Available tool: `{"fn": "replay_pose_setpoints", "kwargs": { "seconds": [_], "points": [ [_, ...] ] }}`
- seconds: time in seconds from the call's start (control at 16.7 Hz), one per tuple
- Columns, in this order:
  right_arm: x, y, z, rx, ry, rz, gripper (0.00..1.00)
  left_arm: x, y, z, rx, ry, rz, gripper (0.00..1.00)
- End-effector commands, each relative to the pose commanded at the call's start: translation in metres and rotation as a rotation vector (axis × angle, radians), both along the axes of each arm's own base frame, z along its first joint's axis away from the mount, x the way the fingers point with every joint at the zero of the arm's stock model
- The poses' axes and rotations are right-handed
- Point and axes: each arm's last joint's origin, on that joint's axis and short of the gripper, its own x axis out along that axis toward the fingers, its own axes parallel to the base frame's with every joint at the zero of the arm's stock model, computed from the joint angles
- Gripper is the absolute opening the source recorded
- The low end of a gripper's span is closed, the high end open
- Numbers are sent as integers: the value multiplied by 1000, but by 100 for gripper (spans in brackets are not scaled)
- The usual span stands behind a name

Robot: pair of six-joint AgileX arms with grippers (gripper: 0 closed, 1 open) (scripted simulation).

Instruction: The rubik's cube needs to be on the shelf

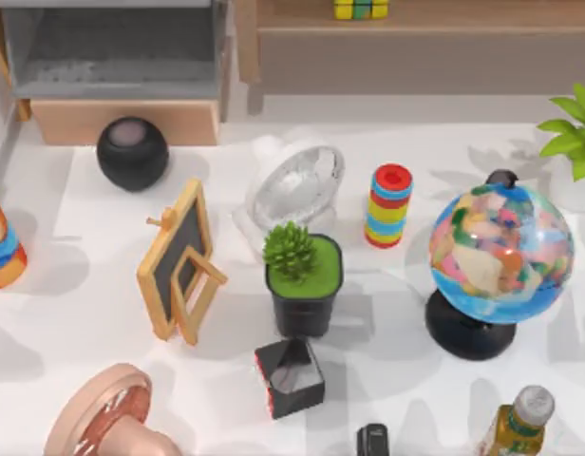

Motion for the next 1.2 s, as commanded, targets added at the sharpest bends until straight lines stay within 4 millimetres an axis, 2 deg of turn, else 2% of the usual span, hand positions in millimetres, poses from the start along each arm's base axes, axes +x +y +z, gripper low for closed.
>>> {"fn": "replay_pose_setpoints", "kwargs": {
  "seconds": [0.24,0.54,0.78,1.2],
  "points": [
    [0,0,0,0,0,0,100,2,0,1,1,-3,-2,100],
    [0,0,0,0,0,0,100,24,0,0,0,0,0,100],
    [0,0,0,0,0,0,100,25,-1,0,0,0,0,100],
    [0,0,0,0,0,0,100,25,-1,0,0,0,0,47]
  ]
}}
